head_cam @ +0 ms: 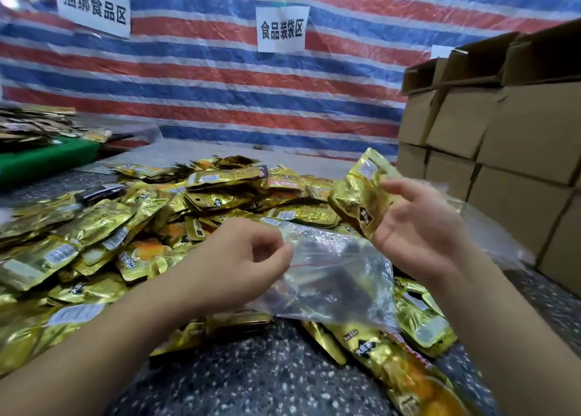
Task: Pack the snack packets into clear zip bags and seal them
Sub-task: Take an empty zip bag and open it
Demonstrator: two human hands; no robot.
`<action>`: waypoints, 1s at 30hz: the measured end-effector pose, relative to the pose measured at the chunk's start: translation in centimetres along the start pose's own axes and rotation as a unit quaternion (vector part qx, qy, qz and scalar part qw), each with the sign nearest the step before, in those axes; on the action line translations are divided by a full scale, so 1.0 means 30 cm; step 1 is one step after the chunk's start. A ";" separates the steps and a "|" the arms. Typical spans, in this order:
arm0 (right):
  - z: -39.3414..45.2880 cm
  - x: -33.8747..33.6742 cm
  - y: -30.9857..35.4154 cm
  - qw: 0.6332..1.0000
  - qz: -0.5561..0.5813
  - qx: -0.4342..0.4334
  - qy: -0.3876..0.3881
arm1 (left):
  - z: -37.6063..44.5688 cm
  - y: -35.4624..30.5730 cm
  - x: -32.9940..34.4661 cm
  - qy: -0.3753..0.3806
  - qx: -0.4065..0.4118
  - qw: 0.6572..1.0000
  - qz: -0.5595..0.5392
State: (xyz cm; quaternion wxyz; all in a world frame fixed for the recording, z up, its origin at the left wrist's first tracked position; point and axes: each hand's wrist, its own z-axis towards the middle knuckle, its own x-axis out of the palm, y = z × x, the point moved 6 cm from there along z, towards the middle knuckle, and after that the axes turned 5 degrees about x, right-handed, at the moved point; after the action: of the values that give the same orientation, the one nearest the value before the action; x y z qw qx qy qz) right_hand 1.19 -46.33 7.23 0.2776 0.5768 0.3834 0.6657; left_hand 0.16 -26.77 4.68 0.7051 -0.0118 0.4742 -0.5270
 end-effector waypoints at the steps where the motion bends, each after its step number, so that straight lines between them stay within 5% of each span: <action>1: -0.002 0.005 0.004 0.999 -0.040 -0.022 0.013 | 0.000 -0.001 0.001 0.007 0.003 1.000 0.010; 6: -0.033 0.048 0.019 0.963 -0.216 -0.142 0.075 | -0.010 -0.003 0.004 0.031 0.001 1.000 -0.001; 10: -0.065 0.076 0.018 0.872 -0.430 -0.223 0.068 | -0.013 -0.003 -0.003 0.030 -0.004 1.000 -0.002; 16: -0.085 0.052 -0.006 0.835 -0.522 -0.117 0.132 | -0.009 -0.017 -0.007 0.016 -0.014 0.999 -0.031; 22: -0.083 0.095 -0.027 0.849 -0.481 -0.167 0.140 | -0.008 -0.008 0.001 0.030 -0.033 0.997 -0.068; 30: -0.096 0.061 -0.044 0.795 -0.579 -0.061 0.168 | 0.000 0.015 -0.003 0.018 -0.069 0.993 -0.095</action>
State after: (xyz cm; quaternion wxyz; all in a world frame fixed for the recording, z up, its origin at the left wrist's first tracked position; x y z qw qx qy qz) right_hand -2.05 -44.66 7.04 0.5771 0.1077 0.6449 0.4894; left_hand 0.49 -26.50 4.50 0.6406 -0.0956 0.5191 -0.5577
